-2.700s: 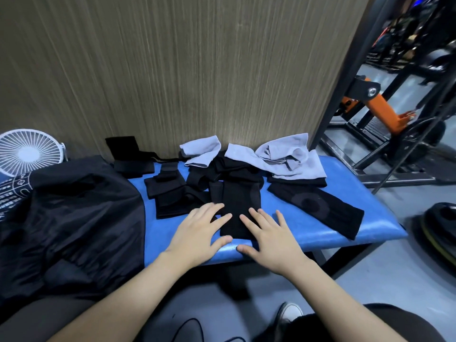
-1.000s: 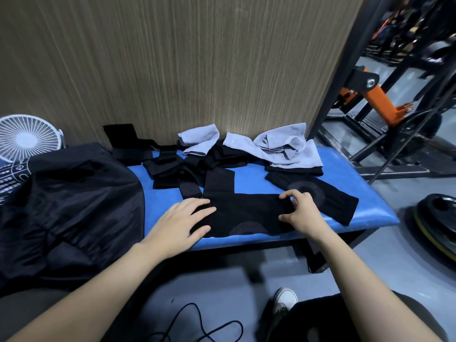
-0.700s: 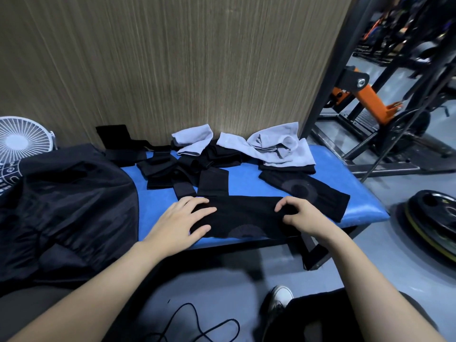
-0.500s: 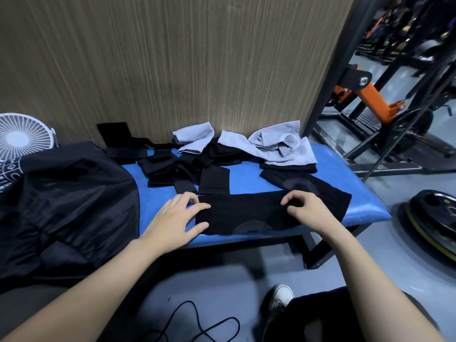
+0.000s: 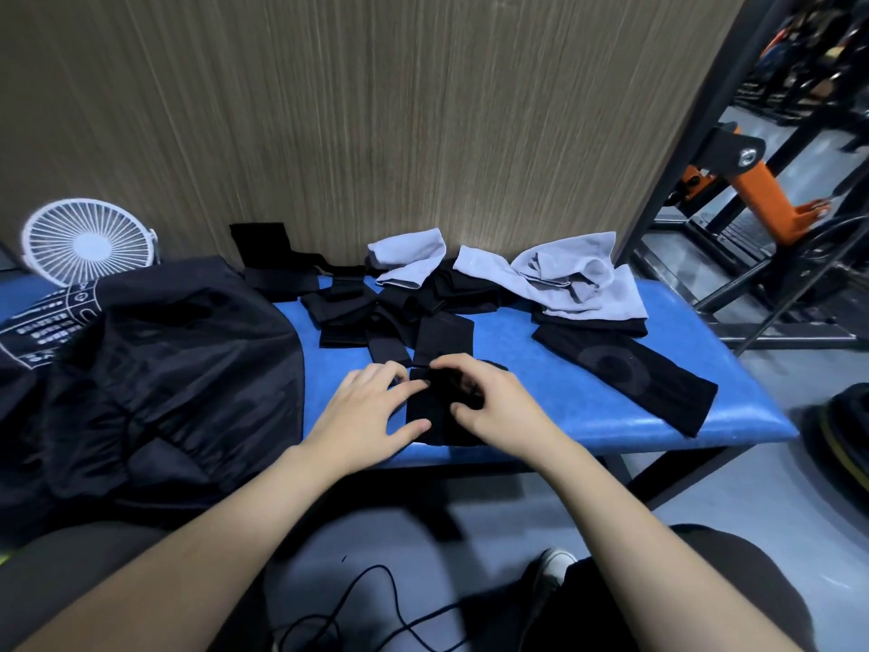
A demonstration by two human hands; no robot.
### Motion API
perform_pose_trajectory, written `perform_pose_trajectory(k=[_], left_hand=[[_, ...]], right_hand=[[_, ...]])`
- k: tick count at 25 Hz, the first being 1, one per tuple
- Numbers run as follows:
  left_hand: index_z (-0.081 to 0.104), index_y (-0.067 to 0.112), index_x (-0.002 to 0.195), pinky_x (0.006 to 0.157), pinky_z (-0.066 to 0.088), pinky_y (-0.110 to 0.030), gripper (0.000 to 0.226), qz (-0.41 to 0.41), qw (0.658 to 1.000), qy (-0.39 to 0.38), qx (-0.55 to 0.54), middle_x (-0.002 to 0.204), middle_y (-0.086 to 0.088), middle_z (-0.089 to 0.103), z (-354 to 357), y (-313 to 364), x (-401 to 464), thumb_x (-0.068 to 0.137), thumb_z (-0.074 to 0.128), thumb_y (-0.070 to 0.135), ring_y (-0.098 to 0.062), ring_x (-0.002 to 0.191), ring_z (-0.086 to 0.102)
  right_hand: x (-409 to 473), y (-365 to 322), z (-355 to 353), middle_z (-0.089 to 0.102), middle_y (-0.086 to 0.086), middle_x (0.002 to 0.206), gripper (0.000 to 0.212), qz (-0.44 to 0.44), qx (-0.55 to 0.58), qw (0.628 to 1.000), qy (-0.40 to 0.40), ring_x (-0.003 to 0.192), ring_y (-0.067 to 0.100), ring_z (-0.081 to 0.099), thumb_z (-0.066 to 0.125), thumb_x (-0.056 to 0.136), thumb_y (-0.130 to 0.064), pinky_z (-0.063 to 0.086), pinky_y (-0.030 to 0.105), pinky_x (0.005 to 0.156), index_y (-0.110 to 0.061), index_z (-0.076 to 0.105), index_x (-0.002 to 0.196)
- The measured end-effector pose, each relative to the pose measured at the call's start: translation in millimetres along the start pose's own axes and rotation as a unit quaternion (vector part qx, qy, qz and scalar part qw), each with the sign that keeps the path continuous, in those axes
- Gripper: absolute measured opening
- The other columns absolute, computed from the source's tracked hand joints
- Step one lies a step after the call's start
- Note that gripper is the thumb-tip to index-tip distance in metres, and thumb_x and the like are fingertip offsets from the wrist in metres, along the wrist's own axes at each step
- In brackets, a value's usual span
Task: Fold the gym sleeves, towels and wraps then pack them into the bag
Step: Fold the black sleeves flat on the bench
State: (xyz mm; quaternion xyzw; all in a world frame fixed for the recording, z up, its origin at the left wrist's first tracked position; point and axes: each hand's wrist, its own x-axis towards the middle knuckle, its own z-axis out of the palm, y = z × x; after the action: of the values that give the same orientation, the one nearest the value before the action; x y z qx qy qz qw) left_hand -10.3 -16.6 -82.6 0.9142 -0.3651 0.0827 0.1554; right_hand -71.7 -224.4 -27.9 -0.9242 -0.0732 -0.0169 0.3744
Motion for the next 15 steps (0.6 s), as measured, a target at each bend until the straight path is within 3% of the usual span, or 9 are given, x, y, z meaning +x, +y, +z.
perform_pose_trajectory(k=[4, 8, 12, 15], left_hand=[[0.042, 0.030, 0.147, 0.105, 0.026, -0.024, 0.061, -0.011, 0.999, -0.023, -0.037, 0.134, 0.017, 0.048, -11, -7, -2, 0.093, 0.045, 0.058, -0.007, 0.125, 0.043], [0.029, 0.036, 0.152, 0.106, 0.027, -0.024, 0.061, -0.027, 0.995, -0.032, -0.091, 0.135, 0.021, 0.052, -20, -9, -7, 0.096, 0.050, 0.048, -0.002, 0.126, 0.043], [0.041, 0.042, 0.146, 0.099, 0.029, -0.024, 0.044, -0.018, 0.996, -0.026, -0.083, 0.133, 0.020, 0.053, -21, -8, -6, 0.102, 0.036, 0.045, -0.004, 0.124, 0.044], [0.057, 0.045, 0.133, 0.097, 0.031, -0.025, 0.049, -0.021, 0.995, -0.024, -0.098, 0.122, 0.023, 0.052, -18, -6, -4, 0.100, 0.020, 0.051, -0.002, 0.117, 0.044]], right_hand=[[11, -4, 14, 0.051, -0.013, 0.086, 0.057, 0.034, -0.033, 0.999, -0.015, 0.084, 0.008, 0.052, 0.065, 0.083, -0.012, 0.041, 0.022, 0.077, -0.034, 0.049, 0.133], [15, -8, 20, 0.059, -0.007, 0.085, 0.051, 0.063, 0.006, 0.998, -0.023, 0.069, 0.002, 0.054, 0.071, 0.085, -0.026, 0.042, 0.021, 0.068, -0.033, 0.047, 0.129], [15, -9, 18, 0.068, -0.003, 0.086, 0.023, 0.081, 0.130, 0.988, -0.029, 0.054, 0.014, 0.061, 0.065, 0.091, -0.029, 0.044, 0.025, 0.054, -0.030, 0.054, 0.111], [11, -2, 13, 0.068, -0.006, 0.086, 0.011, 0.049, 0.070, 0.996, 0.000, 0.056, 0.011, 0.058, 0.063, 0.092, -0.019, 0.047, 0.026, 0.061, -0.025, 0.062, 0.101]])
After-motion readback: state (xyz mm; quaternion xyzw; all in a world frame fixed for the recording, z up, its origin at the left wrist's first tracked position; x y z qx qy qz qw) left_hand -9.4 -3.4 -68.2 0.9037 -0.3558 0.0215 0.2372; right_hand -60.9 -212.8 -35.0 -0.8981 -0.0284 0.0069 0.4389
